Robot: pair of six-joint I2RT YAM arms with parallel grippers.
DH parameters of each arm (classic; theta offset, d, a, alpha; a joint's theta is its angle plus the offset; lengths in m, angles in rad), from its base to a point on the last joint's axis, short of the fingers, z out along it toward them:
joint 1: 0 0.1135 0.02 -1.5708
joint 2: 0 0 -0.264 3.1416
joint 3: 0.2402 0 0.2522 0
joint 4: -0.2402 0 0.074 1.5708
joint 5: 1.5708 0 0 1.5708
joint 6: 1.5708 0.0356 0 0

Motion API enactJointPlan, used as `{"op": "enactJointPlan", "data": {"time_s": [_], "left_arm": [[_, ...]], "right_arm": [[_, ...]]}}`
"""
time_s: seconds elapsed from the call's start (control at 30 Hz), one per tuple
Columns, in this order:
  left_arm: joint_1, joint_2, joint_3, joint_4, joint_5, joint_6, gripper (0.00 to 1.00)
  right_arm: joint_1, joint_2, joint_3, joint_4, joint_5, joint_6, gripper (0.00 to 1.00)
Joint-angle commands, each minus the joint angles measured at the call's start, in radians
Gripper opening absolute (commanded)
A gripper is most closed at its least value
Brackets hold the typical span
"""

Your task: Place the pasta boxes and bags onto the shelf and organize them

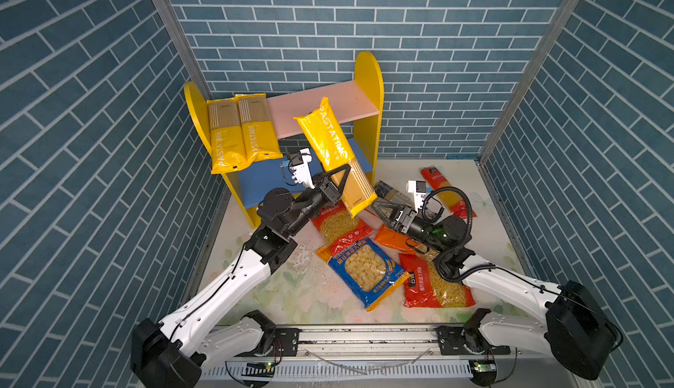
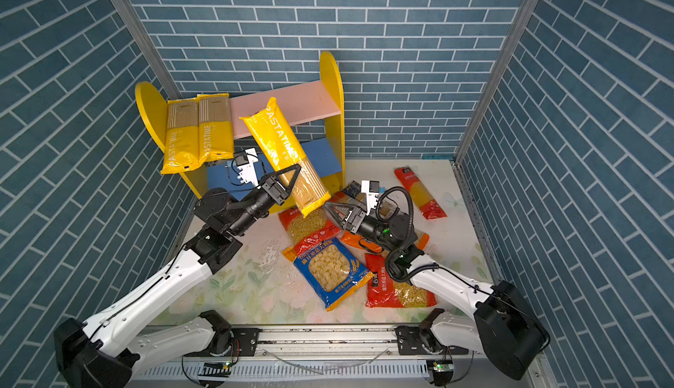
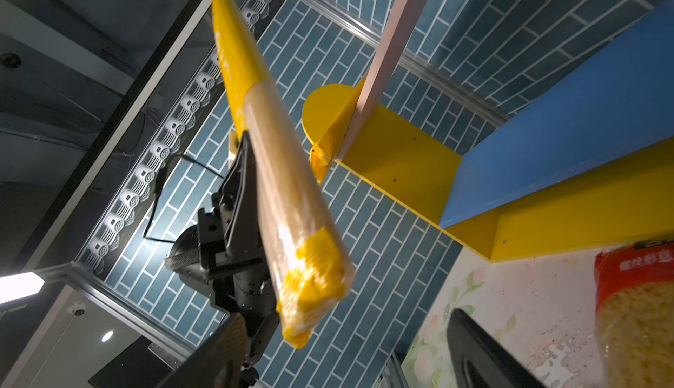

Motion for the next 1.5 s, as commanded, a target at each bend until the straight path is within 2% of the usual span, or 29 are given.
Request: {"op": "enactJointPlan", "data": {"time_s": [0.0,0.13,0.23,0.3,0.47,0.57,0.63,0.73,0.87,0.97,1.13,1.23,1.47], "left_arm": [[0.009,-0.002,0.045,0.167,0.015,-0.038,0.11],[0.009,-0.002,0.026,0.187,0.004,-0.065,0.13],[0.008,-0.018,0.015,0.178,-0.006,-0.071,0.14],[0.008,-0.028,0.014,0.163,-0.013,-0.068,0.14],[0.008,-0.033,0.010,0.150,-0.017,-0.085,0.16],[0.008,-0.030,0.017,0.129,-0.026,-0.082,0.17],[0.009,-0.028,0.027,0.110,-0.029,-0.082,0.20],[0.008,-0.036,0.045,0.054,-0.041,-0.065,0.37],[0.009,-0.065,0.043,-0.014,-0.047,-0.039,0.63],[0.009,-0.099,0.007,-0.044,-0.046,-0.028,0.71],[-0.002,-0.218,-0.096,-0.141,-0.062,-0.001,0.75],[-0.023,-0.331,-0.134,-0.302,-0.143,0.079,0.76],[-0.028,-0.545,-0.248,-0.556,-0.263,0.086,0.76]], "right_arm": [[0.035,0.043,0.073,0.057,0.050,-0.028,0.86],[0.060,0.139,0.111,0.162,0.115,-0.014,0.82],[0.068,0.227,0.145,0.304,0.141,0.044,0.77],[0.068,0.280,0.181,0.379,0.138,0.100,0.70],[0.086,0.300,0.230,0.380,0.134,0.089,0.53],[0.087,0.301,0.237,0.374,0.147,0.085,0.38],[0.087,0.310,0.249,0.371,0.154,0.091,0.30],[0.089,0.323,0.277,0.378,0.167,0.104,0.22],[0.087,0.334,0.337,0.347,0.186,0.102,0.14],[0.088,0.355,0.403,0.311,0.198,0.110,0.09],[0.089,0.394,0.555,0.178,0.213,0.115,0.02],[0.088,0.417,0.652,0.073,0.241,0.118,0.00],[0.103,0.511,0.880,-0.162,0.349,0.136,0.00]]}}
